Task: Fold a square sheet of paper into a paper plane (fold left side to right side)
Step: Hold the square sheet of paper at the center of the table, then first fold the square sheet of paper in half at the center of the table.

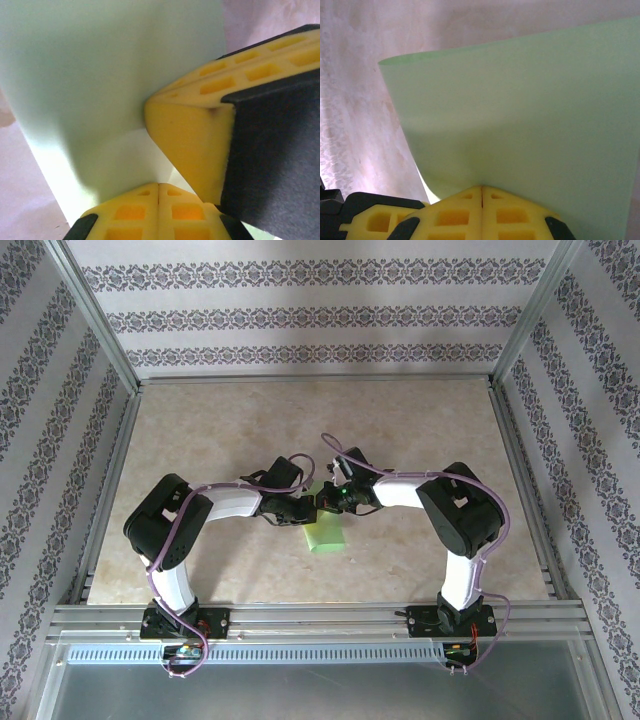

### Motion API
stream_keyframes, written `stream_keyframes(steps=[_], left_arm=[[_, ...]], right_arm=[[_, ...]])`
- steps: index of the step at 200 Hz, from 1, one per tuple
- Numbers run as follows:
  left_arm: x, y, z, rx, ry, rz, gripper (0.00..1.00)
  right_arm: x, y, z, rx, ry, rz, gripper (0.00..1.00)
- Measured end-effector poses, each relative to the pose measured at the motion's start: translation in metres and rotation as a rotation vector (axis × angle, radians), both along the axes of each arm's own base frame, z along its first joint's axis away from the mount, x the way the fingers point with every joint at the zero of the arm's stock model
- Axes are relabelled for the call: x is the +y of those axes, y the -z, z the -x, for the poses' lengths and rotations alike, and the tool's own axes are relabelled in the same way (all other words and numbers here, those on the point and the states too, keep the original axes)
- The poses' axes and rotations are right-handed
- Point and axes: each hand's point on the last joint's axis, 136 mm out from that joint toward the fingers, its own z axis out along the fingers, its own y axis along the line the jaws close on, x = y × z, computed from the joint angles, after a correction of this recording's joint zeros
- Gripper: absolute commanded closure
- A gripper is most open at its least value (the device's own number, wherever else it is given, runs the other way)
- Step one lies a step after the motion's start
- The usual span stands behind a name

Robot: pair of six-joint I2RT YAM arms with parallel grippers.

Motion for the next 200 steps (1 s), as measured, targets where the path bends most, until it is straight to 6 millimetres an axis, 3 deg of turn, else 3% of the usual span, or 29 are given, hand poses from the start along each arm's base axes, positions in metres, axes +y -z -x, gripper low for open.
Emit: stream_keyframes(steps=[53,148,200], left_arm=[[0.003,0.000,0.005,-0.015,-0.003,-0.001,0.96],[0.022,0.002,0.056,0.033,-0.025,-0.003,0.96],[0.025,0.001,0.071,0.051,-0.023,-0.005,0.95]], right_arm=[[-0.004,0.001,-0.001,0.005,0.007,-0.012,1.00],[-0.006,0.001,0.000,0.017,0.004,-0.031,1.00],[-0.006,0.001,0.000,0.019,0.003,-0.032,1.00]])
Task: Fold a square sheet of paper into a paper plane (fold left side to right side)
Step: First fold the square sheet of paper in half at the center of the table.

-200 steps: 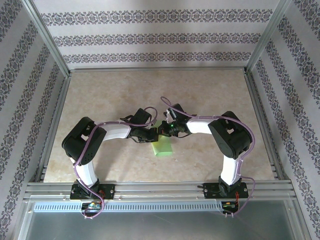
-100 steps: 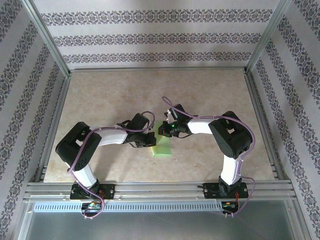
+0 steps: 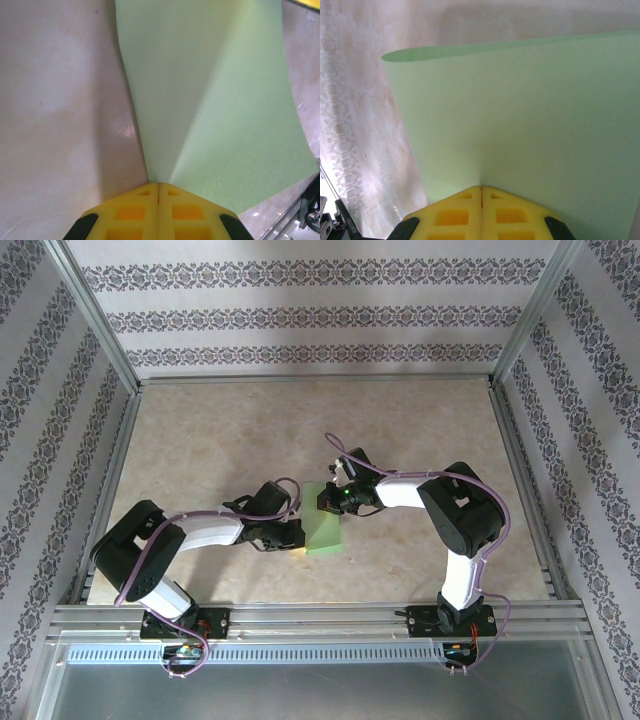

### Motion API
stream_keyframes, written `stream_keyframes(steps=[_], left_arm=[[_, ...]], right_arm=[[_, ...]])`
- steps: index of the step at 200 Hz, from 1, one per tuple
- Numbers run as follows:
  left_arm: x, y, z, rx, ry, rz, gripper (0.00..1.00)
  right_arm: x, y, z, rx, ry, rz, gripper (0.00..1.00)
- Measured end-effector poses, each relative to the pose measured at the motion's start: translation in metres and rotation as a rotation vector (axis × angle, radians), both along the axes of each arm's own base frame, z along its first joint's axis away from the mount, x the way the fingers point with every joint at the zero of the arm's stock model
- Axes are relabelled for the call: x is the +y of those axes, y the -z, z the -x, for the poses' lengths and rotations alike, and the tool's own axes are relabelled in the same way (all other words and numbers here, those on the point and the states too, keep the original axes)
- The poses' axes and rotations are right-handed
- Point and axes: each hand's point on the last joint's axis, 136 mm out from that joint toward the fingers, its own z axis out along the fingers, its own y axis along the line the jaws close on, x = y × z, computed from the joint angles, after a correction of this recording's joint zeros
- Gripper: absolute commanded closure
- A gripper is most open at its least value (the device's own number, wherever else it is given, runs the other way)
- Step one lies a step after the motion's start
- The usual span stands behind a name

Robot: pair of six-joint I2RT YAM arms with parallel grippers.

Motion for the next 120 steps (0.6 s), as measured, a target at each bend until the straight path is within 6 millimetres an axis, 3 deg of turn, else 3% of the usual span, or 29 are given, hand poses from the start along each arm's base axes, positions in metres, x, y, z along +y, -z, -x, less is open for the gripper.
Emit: stream_keyframes(steps=[53,87,120], left_arm=[[0.007,-0.002,0.010,0.052,0.005,-0.043,0.94],[0.000,-0.022,-0.010,0.016,-0.010,-0.012,0.94],[-0.021,-0.036,-0.029,-0.019,0.014,0.045,0.94]], right_arm=[[-0.004,0.000,-0.004,-0.001,0.014,-0.001,1.00],[-0.004,0.000,-0.004,-0.001,0.014,-0.001,1.00],[-0.004,0.000,-0.004,-0.001,0.014,-0.001,1.00]])
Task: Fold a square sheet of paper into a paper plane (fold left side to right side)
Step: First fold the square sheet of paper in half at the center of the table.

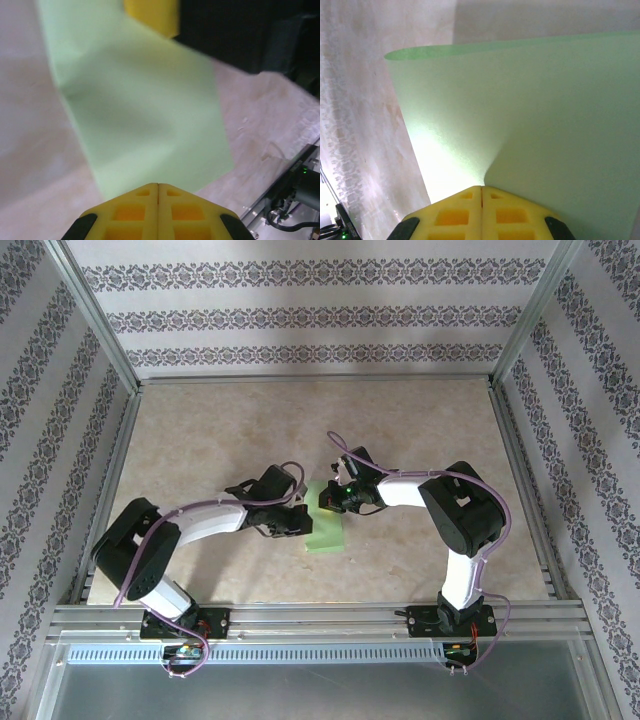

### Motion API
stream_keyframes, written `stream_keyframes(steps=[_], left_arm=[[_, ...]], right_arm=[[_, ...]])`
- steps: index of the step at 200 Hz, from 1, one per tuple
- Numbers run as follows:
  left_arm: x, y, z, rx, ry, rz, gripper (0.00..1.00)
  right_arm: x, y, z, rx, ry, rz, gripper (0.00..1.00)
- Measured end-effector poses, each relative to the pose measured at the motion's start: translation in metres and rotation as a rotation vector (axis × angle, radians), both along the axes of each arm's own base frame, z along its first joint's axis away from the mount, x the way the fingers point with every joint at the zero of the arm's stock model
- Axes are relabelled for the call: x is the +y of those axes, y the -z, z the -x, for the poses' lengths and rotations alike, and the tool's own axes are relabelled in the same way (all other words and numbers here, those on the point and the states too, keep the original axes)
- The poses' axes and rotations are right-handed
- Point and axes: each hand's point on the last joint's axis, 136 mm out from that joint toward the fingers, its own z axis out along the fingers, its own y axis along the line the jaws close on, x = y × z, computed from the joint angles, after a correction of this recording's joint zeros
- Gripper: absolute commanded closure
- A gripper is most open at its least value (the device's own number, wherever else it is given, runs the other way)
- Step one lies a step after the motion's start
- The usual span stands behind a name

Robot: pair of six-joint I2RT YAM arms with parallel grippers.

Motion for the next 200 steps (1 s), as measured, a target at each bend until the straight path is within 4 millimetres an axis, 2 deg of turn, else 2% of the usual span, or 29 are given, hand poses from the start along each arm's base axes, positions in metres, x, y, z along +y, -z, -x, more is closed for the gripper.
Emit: stream_keyframes(steps=[44,86,145,200], left_arm=[[-0.007,0.026,0.002,0.066,0.025,-0.006,0.94],[-0.002,0.036,0.012,0.092,0.033,-0.013,0.94],[-0.001,0.037,0.023,0.058,0.048,0.004,0.93],[0.008,0.036,0.053,0.074,0.084,-0.012,0.93]], right_arm=[[0.000,0.000,0.000,0.000,0.000,0.000,1.00],[0.000,0.000,0.000,-0.001,0.000,0.002,1.00],[0.000,0.000,0.000,-0.005,-0.005,0.003,1.00],[0.000,0.001,0.002,-0.002,-0.014,0.002,1.00]])
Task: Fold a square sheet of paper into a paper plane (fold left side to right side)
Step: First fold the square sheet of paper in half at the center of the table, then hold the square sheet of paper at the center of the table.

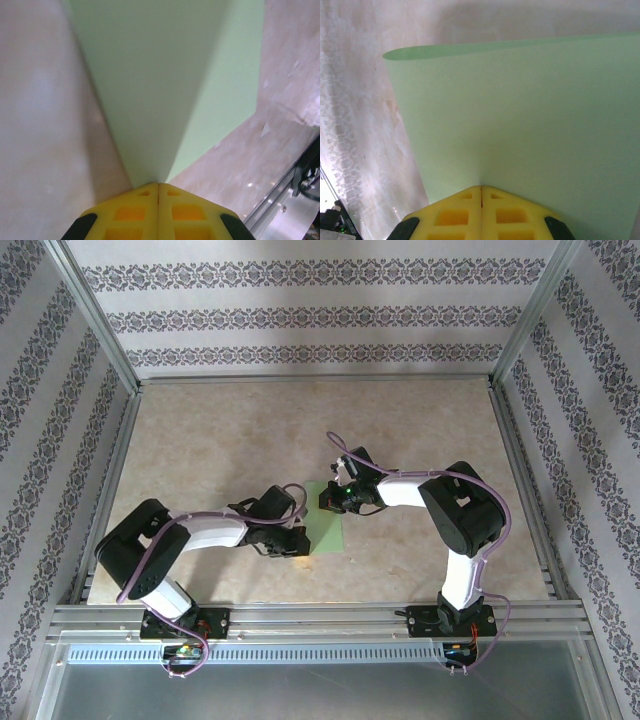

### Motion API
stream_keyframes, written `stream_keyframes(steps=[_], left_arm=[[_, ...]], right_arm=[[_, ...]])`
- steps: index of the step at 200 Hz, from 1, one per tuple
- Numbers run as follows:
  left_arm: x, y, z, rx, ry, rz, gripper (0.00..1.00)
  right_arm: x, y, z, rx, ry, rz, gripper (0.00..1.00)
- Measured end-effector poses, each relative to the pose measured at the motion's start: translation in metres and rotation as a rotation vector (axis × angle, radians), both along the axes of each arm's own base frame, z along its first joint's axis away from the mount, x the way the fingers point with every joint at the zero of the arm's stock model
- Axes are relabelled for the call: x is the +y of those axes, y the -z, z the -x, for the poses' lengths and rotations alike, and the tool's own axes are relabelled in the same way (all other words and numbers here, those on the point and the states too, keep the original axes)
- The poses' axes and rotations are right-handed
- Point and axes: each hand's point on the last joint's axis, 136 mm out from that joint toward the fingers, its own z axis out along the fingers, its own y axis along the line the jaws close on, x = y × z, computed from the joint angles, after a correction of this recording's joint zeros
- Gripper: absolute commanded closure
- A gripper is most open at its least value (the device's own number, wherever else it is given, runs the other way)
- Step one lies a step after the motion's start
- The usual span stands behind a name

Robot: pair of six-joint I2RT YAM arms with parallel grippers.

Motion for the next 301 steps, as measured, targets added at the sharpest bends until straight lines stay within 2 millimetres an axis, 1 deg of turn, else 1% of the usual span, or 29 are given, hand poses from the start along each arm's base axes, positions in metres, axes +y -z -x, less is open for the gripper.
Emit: stream_keyframes(steps=[20,32,38,46,72,84,92,105,118,143,182,211,248,288,301], left_arm=[[0.010,-0.002,0.010,0.028,0.007,-0.036,0.92],[0.016,-0.008,0.011,0.032,0.008,-0.057,0.91],[0.018,-0.014,0.007,0.025,0.005,-0.059,0.90],[0.020,-0.023,-0.002,0.006,-0.006,-0.051,0.90],[0.021,-0.058,-0.047,-0.091,-0.061,0.001,0.91],[0.019,-0.066,-0.063,-0.118,-0.066,0.008,0.92],[0.016,-0.067,-0.071,-0.130,-0.060,0.009,0.92],[0.010,-0.064,-0.081,-0.135,-0.044,0.003,0.92],[0.007,-0.055,-0.086,-0.122,-0.033,-0.011,0.92],[0.004,-0.035,-0.091,-0.086,-0.021,-0.038,0.92],[-0.005,-0.014,-0.096,-0.046,-0.007,-0.028,0.92],[-0.006,-0.004,-0.093,-0.021,-0.001,-0.034,0.92],[-0.009,-0.002,-0.089,-0.021,0.011,-0.044,0.93],[-0.011,0.000,-0.088,-0.030,0.008,-0.049,0.93],[-0.012,0.000,-0.088,-0.032,0.003,-0.046,0.93]], right_arm=[[0.000,0.000,0.000,-0.003,-0.003,0.000,1.00],[0.000,0.000,0.000,-0.006,-0.005,0.001,1.00],[0.000,0.000,0.000,-0.006,-0.006,0.001,1.00],[0.000,0.000,0.000,-0.007,-0.007,0.000,1.00],[0.000,0.000,0.000,-0.008,-0.009,0.001,1.00],[0.001,0.000,0.000,-0.008,-0.010,0.001,1.00],[0.001,0.000,0.000,-0.009,-0.010,0.001,1.00],[0.001,-0.001,0.000,-0.010,-0.010,0.001,1.00],[0.001,-0.001,0.000,-0.010,-0.010,0.001,1.00],[0.001,-0.001,0.000,-0.010,-0.010,0.001,1.00],[0.002,-0.001,0.001,-0.011,-0.012,0.005,1.00],[0.002,-0.001,0.001,-0.011,-0.012,0.005,1.00],[0.002,-0.001,0.000,-0.008,-0.011,0.008,1.00],[-0.001,-0.003,-0.001,0.002,-0.003,0.032,0.88],[-0.003,-0.008,-0.002,-0.007,0.002,0.041,0.83]])
